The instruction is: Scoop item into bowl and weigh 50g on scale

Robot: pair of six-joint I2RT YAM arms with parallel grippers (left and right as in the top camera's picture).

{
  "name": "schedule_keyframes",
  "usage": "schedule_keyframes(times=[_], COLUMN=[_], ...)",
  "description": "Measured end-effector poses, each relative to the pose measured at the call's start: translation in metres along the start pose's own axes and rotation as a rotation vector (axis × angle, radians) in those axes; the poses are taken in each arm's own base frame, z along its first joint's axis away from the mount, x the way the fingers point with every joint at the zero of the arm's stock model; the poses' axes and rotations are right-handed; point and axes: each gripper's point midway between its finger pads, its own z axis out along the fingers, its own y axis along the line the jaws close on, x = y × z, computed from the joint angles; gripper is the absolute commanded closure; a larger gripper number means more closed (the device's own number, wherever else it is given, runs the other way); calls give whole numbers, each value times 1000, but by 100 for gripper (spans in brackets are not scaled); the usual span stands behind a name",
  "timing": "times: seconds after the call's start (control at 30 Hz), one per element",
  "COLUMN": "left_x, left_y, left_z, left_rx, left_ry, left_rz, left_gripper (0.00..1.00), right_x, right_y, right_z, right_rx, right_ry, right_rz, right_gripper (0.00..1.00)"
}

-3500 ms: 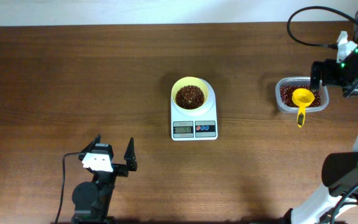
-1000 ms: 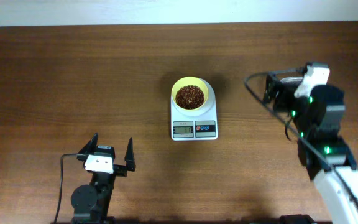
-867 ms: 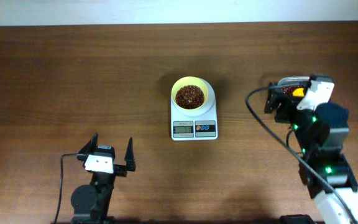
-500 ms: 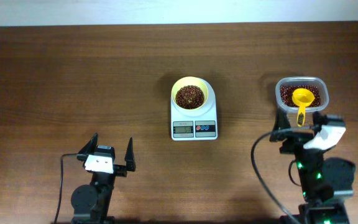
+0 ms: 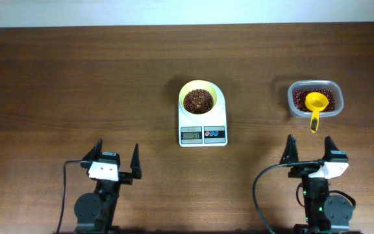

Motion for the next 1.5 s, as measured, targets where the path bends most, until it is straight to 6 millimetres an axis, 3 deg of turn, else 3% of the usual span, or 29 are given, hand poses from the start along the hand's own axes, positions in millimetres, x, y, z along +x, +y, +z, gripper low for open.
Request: schedule_keyframes(times=[0.07, 0.5, 1.5], left_x=[0, 0, 0], left_y=[0, 0, 0], left_z=[0, 0, 0], left_rx=[0, 0, 0], left_ry=[0, 0, 0], left_rz=[0, 0, 0], left_gripper=[1, 1, 1], right_x=[24, 24, 24], right_y=[-5, -8, -9], right_z=[-1, -1, -1], right_rx=[24, 39, 39], right_ry=[96, 96, 96], right_rz=[-3, -115, -114], right_gripper=[1, 1, 1])
